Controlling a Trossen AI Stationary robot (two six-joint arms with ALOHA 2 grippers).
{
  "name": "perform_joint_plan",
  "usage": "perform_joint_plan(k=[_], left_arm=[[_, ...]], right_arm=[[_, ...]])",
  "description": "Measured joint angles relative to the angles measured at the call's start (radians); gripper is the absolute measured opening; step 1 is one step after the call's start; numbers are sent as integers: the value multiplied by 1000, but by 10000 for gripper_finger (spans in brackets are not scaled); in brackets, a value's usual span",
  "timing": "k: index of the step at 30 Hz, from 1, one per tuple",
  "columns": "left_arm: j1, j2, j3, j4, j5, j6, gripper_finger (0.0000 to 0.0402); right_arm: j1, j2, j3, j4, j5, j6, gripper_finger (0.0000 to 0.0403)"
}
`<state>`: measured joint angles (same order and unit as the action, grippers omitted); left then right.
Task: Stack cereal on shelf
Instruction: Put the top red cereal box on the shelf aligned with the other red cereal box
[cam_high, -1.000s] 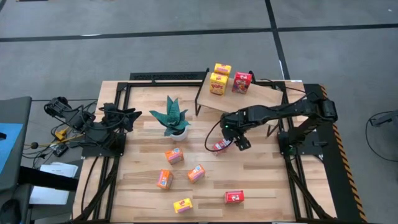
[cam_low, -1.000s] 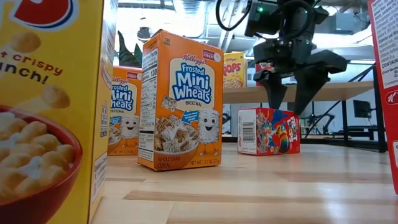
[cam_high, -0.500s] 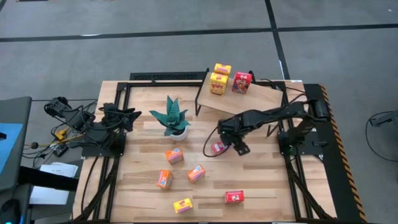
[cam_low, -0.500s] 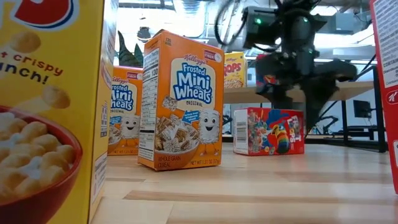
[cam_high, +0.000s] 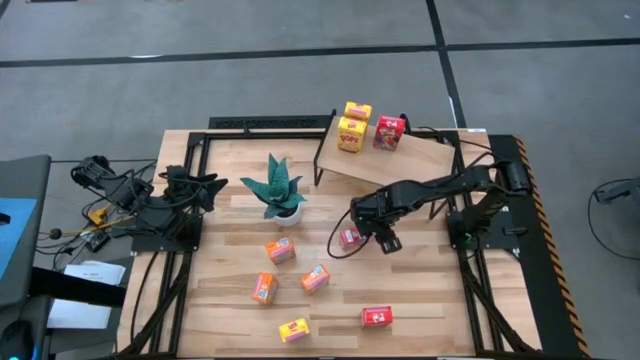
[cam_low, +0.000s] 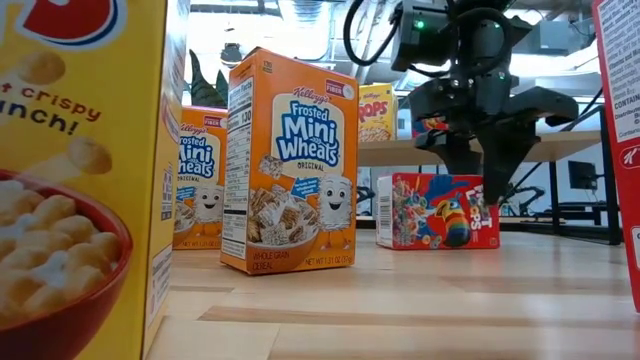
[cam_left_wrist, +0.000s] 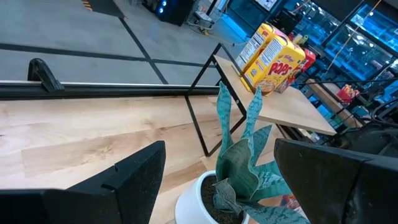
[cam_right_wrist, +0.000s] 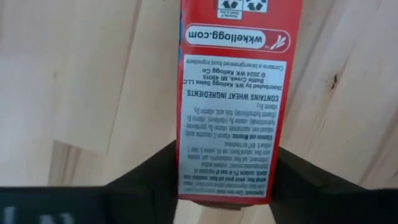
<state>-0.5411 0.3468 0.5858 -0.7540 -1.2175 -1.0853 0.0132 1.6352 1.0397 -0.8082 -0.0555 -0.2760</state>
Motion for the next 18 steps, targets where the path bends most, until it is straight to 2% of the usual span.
perform_joint_plan(k=[6, 9, 14, 18], left_arm=[[0, 0, 0, 0, 0, 0, 293], [0, 0, 0, 0, 1, 0, 293], [0, 0, 0, 0, 1, 0, 293], [0, 0, 0, 0, 1, 0, 293]], right_arm=[[22, 0, 7, -11, 2, 34, 145], [35, 0, 50, -44, 1, 41, 124], [37, 0, 159, -152, 2, 46, 129], [31, 0, 275, -340, 38, 55, 140]])
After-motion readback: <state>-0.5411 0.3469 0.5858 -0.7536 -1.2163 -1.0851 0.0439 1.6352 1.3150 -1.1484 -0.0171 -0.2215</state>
